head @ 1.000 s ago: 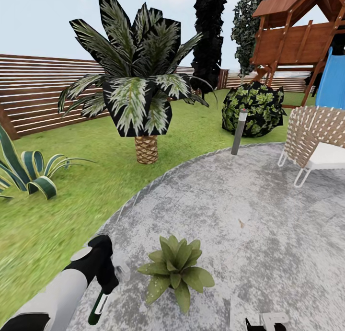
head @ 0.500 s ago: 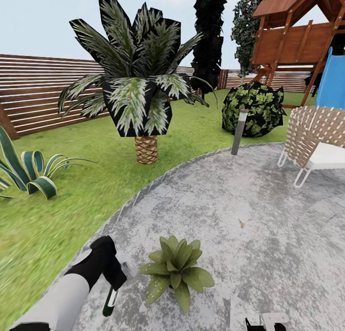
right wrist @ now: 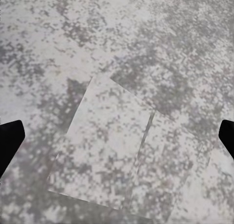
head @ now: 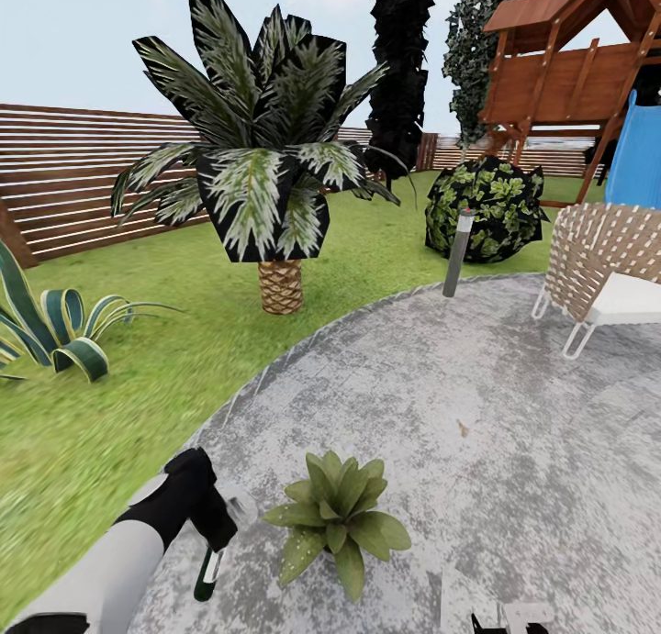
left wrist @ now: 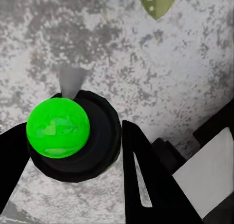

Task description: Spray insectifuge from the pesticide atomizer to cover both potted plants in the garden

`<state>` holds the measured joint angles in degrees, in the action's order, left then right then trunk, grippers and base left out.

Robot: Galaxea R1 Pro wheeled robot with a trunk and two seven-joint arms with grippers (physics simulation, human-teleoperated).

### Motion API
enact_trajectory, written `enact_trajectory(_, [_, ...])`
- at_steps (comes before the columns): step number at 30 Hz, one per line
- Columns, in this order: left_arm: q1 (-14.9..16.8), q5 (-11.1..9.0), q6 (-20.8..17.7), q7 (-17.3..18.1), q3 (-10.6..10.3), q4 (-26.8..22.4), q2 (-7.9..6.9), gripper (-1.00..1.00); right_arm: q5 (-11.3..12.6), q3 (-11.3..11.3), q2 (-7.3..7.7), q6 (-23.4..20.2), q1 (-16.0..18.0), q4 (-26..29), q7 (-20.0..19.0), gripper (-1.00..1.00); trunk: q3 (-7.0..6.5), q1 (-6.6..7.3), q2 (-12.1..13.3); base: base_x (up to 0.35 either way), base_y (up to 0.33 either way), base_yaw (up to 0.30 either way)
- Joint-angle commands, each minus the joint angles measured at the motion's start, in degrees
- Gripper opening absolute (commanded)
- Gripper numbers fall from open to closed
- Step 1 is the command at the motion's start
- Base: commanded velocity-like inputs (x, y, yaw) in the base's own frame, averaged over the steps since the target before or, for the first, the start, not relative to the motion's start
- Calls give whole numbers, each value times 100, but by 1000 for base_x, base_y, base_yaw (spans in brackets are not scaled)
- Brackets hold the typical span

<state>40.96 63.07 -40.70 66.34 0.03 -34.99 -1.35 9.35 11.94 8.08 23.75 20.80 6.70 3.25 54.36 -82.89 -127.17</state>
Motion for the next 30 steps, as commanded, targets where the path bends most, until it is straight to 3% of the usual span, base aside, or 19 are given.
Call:
enact_trajectory(1, [67, 49, -55, 61, -9, -6, 43, -100, 49, 50, 1, 15, 3, -2, 18, 100, 6, 1, -2, 0, 0, -130])
enact_trajectory(8, [142, 185, -67, 87, -41, 54, 35, -100, 48, 54, 0, 15, 3, -2, 18, 100, 6, 1, -2, 0, 0, -218])
enact_trajectory(10, [147, 434, -66, 248, -57, 52, 19, -100, 49, 54, -5, 15, 3, -2, 18, 100, 6, 1, -2, 0, 0, -58])
enact_trajectory(14, [136, 1548, -12, 1174, -231, 11, -5, -100, 49, 54, -7, 15, 3, -2, 18, 100, 6, 1, -2, 0, 0, -12])
enact_trajectory(17, [128, 1701, 10, 1320, -218, -4, -104, -100, 42, 54, -8, 15, 3, -2, 18, 100, 6, 1, -2, 0, 0, -1])
enact_trajectory(19, [106, 1686, 10, 1346, -209, -1, -290, -100, 42, 54, -8, 15, 3, -2, 18, 100, 6, 1, -2, 0, 0, 0])
enact_trajectory(22, [86, 1676, 6, 1362, -211, 1, -346, -100, 41, 54, -8, 15, 3, -2, 18, 100, 6, 1, -2, 0, 0, 0])
enact_trajectory(25, [137, 1675, -27, 1386, -230, -24, -171, -100, 40, 54, -8, 15, 3, -2, 18, 100, 6, 1, -2, 0, 0, 0])
enact_trajectory(29, [402, 1728, -71, 1389, -240, -36, 297, -100, 40, 54, -8, 15, 3, -2, 18, 100, 6, 1, -2, 0, 0, 0])
enact_trajectory(30, [462, 1731, -75, 1390, -240, -35, 316, -100, 40, 54, -8, 15, 3, -2, 18, 100, 6, 1, -2, 0, 0, 0])
